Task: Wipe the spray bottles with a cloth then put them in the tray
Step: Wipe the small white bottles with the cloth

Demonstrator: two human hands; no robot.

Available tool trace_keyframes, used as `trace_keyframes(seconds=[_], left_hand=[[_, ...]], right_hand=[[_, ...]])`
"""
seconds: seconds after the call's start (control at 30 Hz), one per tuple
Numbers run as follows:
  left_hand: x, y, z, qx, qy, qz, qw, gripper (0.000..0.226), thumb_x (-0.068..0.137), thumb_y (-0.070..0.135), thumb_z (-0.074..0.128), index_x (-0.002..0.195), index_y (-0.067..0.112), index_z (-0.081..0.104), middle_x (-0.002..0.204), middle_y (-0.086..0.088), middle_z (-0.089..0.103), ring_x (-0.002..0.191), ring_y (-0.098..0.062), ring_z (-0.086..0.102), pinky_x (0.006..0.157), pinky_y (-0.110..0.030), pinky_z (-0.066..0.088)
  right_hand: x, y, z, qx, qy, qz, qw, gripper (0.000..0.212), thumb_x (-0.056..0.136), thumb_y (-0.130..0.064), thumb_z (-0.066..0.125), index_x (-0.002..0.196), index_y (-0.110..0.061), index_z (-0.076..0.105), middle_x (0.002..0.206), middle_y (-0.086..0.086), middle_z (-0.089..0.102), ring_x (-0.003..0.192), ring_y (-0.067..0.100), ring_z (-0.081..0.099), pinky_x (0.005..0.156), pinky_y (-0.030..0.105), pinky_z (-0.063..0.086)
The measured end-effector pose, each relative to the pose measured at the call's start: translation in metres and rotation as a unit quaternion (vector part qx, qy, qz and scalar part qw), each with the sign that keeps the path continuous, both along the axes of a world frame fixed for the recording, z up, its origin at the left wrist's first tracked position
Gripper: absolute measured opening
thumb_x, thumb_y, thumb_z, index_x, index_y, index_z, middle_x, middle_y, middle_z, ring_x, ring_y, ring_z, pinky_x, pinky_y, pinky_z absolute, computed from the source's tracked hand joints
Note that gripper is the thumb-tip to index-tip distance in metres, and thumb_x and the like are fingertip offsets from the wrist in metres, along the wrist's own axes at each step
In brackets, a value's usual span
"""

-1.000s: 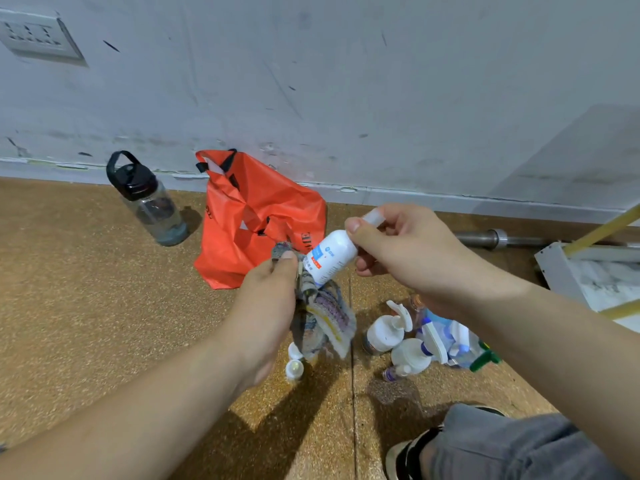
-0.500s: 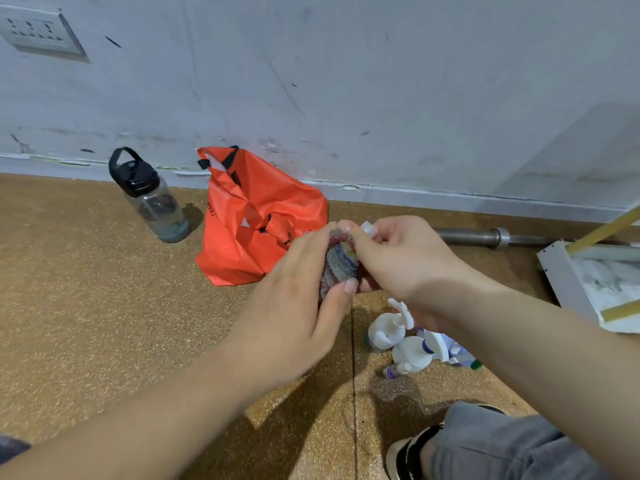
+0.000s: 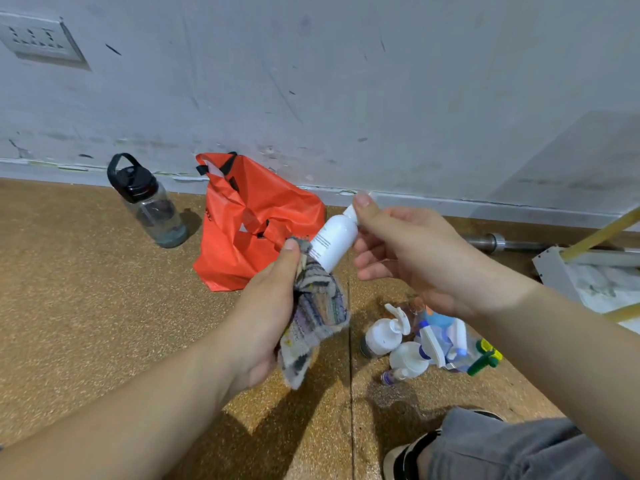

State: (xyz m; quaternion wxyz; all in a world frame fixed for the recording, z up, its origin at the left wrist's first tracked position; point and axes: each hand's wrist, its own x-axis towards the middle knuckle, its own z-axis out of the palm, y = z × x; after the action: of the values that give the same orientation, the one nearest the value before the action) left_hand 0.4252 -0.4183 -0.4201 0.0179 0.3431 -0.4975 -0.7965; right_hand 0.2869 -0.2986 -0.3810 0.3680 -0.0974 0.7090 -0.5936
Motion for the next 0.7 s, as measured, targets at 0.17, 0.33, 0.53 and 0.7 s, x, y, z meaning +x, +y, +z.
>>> trace_keyframes(seconds=[0.17,0.33,0.53,0.7], left_hand=[[0.003,-0.018,-0.010,0.001,0.042,0.035,0.999,0.039,0.115,0.023,0.025,0.106,0.003,0.057,0.032,0.002,0.054,0.038,-0.013,0.059,0.031,-0.017,0.038],[0.002,-0.011,-0.008,-0.051,-0.016,-0.010,0.999,0.042,0.115,0.026,0.030,0.107,0.004,0.066,0.063,-0.011,0.071,0.064,-0.028,0.071,0.045,-0.015,0.049],[-0.003,-0.002,0.006,-0.102,-0.056,0.080,0.990,0.060,0.107,0.028,0.038,0.067,0.037,0.081,0.071,0.002,0.078,0.064,-0.015,0.073,0.069,-0.034,0.054],[-0.005,-0.006,0.011,-0.258,0.048,0.109,0.959,0.040,0.112,0.038,0.038,0.092,0.030,0.072,0.077,0.033,0.068,0.082,0.017,0.062,0.091,-0.015,0.047]], right_hand=[[0.005,0.001,-0.004,-0.010,-0.010,0.111,0.994,0.029,0.095,-0.009,0.069,0.122,0.001,0.065,0.087,0.012,0.062,0.067,0.017,0.060,0.060,0.032,0.053],[0.009,0.001,-0.010,0.004,0.010,0.127,0.992,0.024,0.097,-0.014,0.069,0.119,-0.004,0.068,0.091,0.013,0.061,0.071,0.019,0.057,0.063,0.031,0.055],[0.014,0.002,-0.012,0.071,0.082,0.114,0.988,0.041,0.090,-0.037,0.077,0.114,-0.006,0.068,0.102,0.012,0.076,0.086,0.014,0.069,0.077,0.035,0.059],[0.020,0.000,-0.015,0.103,0.101,0.129,0.981,0.037,0.085,-0.031,0.084,0.100,-0.007,0.060,0.077,0.007,0.073,0.066,0.011,0.062,0.066,0.039,0.056]])
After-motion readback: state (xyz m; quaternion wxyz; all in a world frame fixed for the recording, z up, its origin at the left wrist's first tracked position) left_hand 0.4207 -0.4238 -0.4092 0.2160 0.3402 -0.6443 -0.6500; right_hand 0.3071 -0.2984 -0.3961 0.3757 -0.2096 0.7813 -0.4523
